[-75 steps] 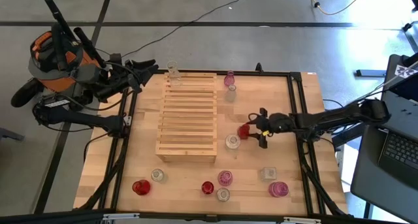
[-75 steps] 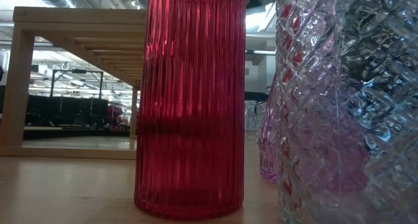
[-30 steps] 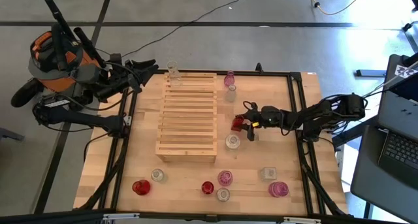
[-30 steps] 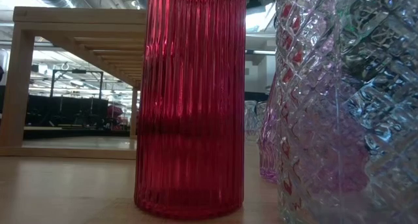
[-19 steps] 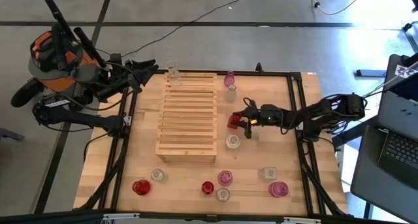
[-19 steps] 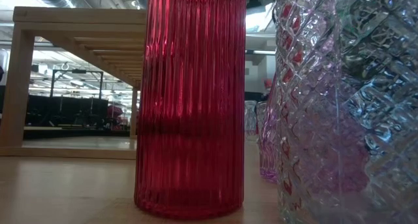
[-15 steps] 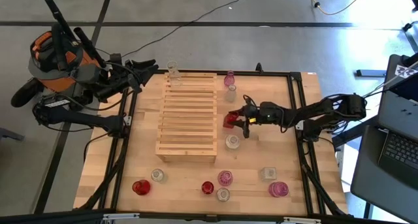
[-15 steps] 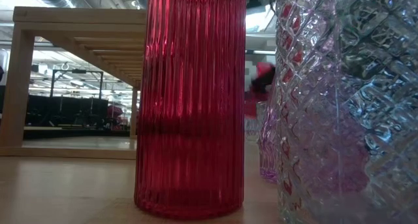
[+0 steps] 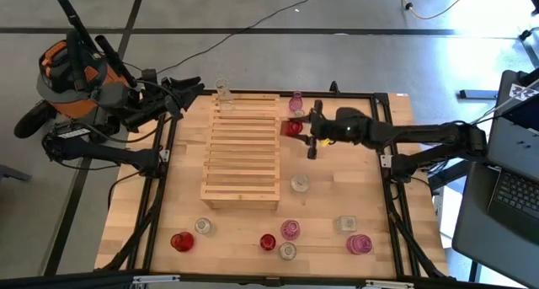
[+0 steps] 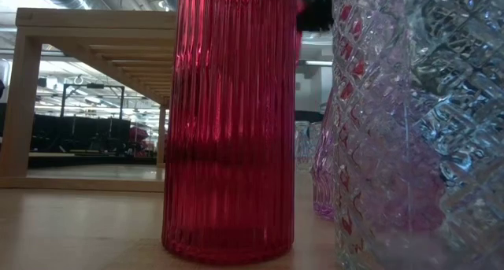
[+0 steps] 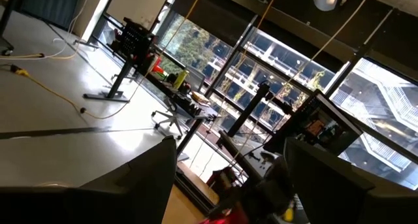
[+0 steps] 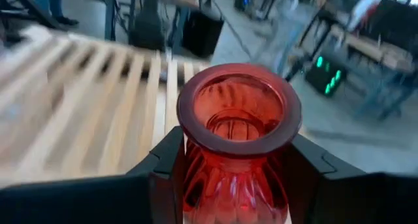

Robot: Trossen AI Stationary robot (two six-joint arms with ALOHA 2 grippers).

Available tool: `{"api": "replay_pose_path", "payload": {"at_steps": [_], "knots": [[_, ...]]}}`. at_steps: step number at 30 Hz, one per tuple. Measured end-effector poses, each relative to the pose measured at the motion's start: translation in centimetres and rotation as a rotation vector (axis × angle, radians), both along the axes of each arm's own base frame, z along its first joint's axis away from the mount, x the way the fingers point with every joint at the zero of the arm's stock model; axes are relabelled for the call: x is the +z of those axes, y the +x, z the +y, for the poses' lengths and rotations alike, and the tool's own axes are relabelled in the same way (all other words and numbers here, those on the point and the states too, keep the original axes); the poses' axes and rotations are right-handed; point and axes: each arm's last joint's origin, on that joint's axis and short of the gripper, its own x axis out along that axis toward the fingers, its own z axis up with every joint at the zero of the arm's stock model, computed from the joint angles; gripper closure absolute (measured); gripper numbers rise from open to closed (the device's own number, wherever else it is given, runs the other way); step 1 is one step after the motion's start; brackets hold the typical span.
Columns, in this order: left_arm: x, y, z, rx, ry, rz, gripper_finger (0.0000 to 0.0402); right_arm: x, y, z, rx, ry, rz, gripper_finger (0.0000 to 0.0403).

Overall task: Sort vases onto shelf
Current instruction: Put the red vase on the shelf

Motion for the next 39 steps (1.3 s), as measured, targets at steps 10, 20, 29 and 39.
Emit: {"api": "replay_pose_path", "payload": {"at_steps": [10,20,29,39], "knots": [[0.0,0.0,0.0,0.000,0.000,0.000,0.0127,7.2,5.9,-2.7,0.160,-0.015,-0.023,0.0259],[0.0,0.0,0.0,0.000,0.000,0.000,0.0127,7.9,12.2,-5.4,0.263,0.078,-0.025,0.0259],[0.0,0.0,0.0,0.001,0.000,0.000,0.0127,6.3,15.5,-5.7,0.325,0.198,-0.022,0.0259],[0.0,0.0,0.0,0.000,0.000,0.000,0.0127,4.9,17.3,-6.4,0.254,0.248,-0.062,0.0259]]}}
